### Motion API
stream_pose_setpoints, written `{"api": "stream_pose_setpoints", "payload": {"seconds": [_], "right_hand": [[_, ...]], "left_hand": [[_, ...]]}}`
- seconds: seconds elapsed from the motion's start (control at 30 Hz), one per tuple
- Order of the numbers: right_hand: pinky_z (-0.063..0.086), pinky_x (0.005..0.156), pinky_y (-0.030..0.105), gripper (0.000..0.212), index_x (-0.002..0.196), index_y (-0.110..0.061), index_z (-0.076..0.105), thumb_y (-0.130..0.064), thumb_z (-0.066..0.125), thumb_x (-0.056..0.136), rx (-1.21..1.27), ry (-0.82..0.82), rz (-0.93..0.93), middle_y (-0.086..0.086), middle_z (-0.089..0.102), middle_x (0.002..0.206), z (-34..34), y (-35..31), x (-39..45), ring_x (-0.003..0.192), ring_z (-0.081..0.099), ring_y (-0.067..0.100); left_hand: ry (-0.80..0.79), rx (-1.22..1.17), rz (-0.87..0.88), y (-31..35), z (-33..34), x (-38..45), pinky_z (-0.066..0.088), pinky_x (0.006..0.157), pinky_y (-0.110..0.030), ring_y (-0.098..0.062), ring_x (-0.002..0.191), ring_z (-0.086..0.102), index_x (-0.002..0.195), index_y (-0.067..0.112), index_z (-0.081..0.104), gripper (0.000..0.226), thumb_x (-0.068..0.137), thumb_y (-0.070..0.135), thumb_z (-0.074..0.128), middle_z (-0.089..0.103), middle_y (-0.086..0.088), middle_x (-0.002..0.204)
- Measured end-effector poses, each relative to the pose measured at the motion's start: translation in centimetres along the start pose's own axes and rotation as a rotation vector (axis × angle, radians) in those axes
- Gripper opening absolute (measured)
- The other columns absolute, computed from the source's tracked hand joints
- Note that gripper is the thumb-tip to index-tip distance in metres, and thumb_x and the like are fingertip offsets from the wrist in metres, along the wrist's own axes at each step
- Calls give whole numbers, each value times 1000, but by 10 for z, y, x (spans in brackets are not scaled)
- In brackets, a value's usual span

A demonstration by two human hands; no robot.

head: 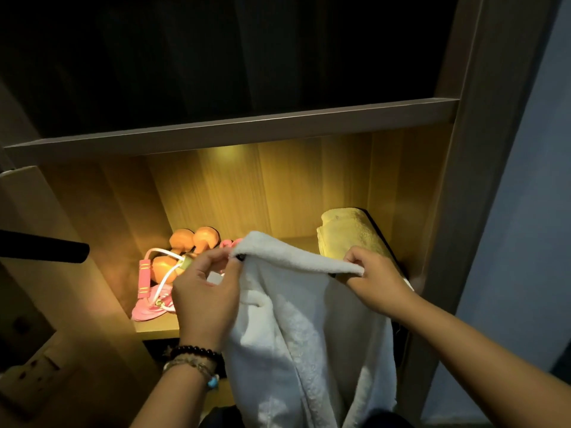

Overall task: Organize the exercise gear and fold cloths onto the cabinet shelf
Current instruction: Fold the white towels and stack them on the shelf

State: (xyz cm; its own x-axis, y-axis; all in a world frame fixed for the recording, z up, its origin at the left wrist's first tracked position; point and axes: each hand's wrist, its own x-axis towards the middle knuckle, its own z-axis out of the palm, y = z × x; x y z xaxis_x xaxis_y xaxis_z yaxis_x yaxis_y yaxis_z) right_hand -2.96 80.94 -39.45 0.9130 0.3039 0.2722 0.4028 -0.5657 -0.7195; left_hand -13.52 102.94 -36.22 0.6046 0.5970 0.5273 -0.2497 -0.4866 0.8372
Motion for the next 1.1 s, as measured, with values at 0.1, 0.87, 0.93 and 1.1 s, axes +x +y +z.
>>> {"api": "stream_pose_setpoints", "payload": {"seconds": [0.1, 0.87, 0.93, 1.1], "right_hand": [[37, 57, 33, 15, 74, -14, 57, -2, 63, 77, 16, 6, -102, 0, 60, 71, -15, -14, -9, 70, 55, 21], [42, 60, 33, 13, 85, -13, 68, -12, 76, 75, 236, -247, -222, 15, 65, 81, -26, -16, -22, 69, 55, 24], [44, 61, 30, 14, 89, -14, 67, -12, 74, 77, 275, -248, -177, 14, 65, 82, -19, -2, -28, 70, 57, 20], [42, 68, 20, 25, 75, -15, 62, 10, 62, 79, 389, -204, 100, -9, 61, 70, 24, 55, -63, 69, 55, -1]], "left_hand": [[-236, 112, 16, 1, 4, -15, 48, 86, -19, 16, 98, 57, 100, 41, 69, 39, 72, 17, 82, 68, 26, 98], [-585, 26, 20, -3, 49, -46, 46, 67, -7, 6, 78, 65, 80, 39, 73, 35, 82, 4, 70, 72, 22, 79], [-490, -23, -7, -1, 50, -46, 47, 68, -7, 7, 79, 65, 80, 39, 73, 40, 82, -1, 66, 73, 22, 79], [-166, -158, -261, -8, 39, -26, 51, 65, -22, -3, 70, 62, 72, 32, 70, 35, 87, 2, 61, 70, 16, 69]]}}
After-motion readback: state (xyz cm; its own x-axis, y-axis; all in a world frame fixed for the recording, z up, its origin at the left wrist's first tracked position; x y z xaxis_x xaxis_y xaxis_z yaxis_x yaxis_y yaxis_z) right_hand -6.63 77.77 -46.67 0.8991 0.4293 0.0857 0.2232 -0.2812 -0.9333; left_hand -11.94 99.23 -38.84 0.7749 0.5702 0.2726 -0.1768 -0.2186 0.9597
